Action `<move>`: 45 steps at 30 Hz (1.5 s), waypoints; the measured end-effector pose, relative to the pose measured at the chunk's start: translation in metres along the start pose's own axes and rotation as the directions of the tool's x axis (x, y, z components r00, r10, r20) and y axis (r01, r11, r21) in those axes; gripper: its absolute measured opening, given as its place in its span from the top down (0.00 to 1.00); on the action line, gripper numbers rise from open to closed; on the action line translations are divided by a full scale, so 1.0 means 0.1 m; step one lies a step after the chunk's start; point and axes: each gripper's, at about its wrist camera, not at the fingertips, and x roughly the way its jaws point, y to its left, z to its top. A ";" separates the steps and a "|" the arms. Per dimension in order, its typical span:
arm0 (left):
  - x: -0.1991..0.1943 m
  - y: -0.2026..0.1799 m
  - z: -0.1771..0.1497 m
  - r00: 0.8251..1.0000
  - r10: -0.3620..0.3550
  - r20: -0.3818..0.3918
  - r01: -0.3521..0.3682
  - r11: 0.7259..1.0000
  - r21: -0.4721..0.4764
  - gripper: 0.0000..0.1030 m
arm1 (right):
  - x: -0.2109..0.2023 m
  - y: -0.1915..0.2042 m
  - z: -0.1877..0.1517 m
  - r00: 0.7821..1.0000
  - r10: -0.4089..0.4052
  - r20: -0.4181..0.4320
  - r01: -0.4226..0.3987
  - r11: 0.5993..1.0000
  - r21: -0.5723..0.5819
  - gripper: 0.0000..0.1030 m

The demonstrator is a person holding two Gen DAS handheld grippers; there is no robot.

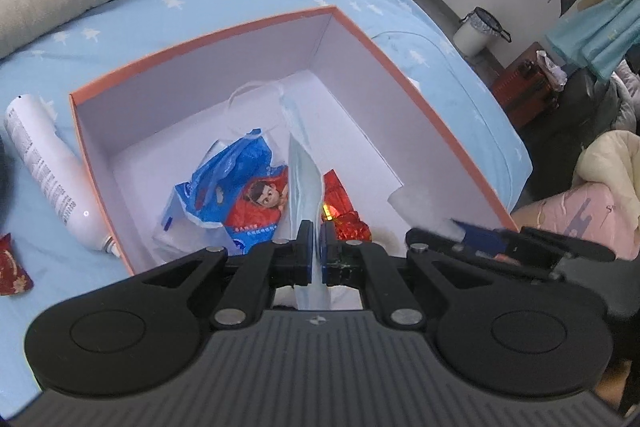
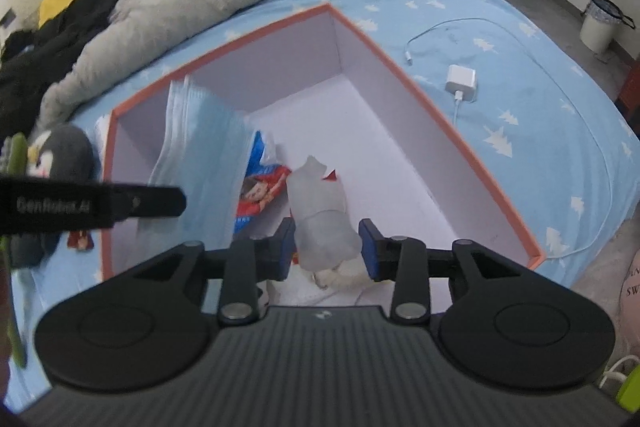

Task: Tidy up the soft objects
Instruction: 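Open both tools to drop the face mask and clear cup into the box, then withdraw both open tools from the box toward the penguin plush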

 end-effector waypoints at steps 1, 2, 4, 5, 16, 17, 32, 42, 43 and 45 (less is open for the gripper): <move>-0.03 -0.03 -0.01 1.000 0.003 -0.006 -0.003 1.000 0.010 0.88 | -0.04 0.00 0.01 1.000 0.013 0.011 -0.013 1.000 -0.001 0.62; -0.08 -0.06 -0.02 1.000 0.013 -0.001 -0.013 1.000 0.026 0.82 | -0.07 0.02 0.01 1.000 0.019 0.020 -0.019 1.000 -0.011 0.61; -0.22 -0.10 -0.06 0.999 0.040 0.030 -0.041 0.999 0.032 0.55 | -0.13 0.06 0.02 0.999 0.020 0.039 -0.019 0.999 -0.034 0.57; -0.29 -0.11 -0.09 0.998 0.039 0.049 -0.041 0.999 0.034 0.55 | -0.16 0.08 0.03 0.998 0.023 0.050 -0.021 0.999 -0.043 0.50; -1.25 -0.02 -0.39 0.969 0.054 0.239 -0.075 0.994 0.079 0.55 | -0.88 0.34 -0.12 0.970 0.088 0.227 -0.068 0.993 -0.092 0.44; -1.34 0.01 -0.45 0.963 0.071 0.259 -0.095 0.992 0.081 0.55 | -0.94 0.37 -0.15 0.965 0.091 0.246 -0.069 0.993 -0.099 0.44; -2.36 0.43 -1.52 0.857 0.141 0.496 -0.196 0.979 0.061 0.55 | -1.58 1.01 -0.64 0.870 0.257 0.421 -0.146 0.950 -0.278 0.44; -2.72 0.70 -2.37 0.814 0.182 0.551 -0.175 0.982 -0.066 0.55 | -1.60 1.39 -1.18 0.848 0.352 0.397 -0.227 0.917 -0.328 0.44; -2.74 0.71 -2.46 0.810 0.199 0.551 -0.184 0.979 -0.083 0.55 | -1.60 1.42 -1.23 0.848 0.354 0.393 -0.227 0.915 -0.335 0.44; -2.74 0.73 -2.61 0.815 0.206 0.542 -0.186 0.978 -0.092 0.55 | -1.60 1.47 -1.33 0.850 0.358 0.386 -0.226 0.910 -0.346 0.44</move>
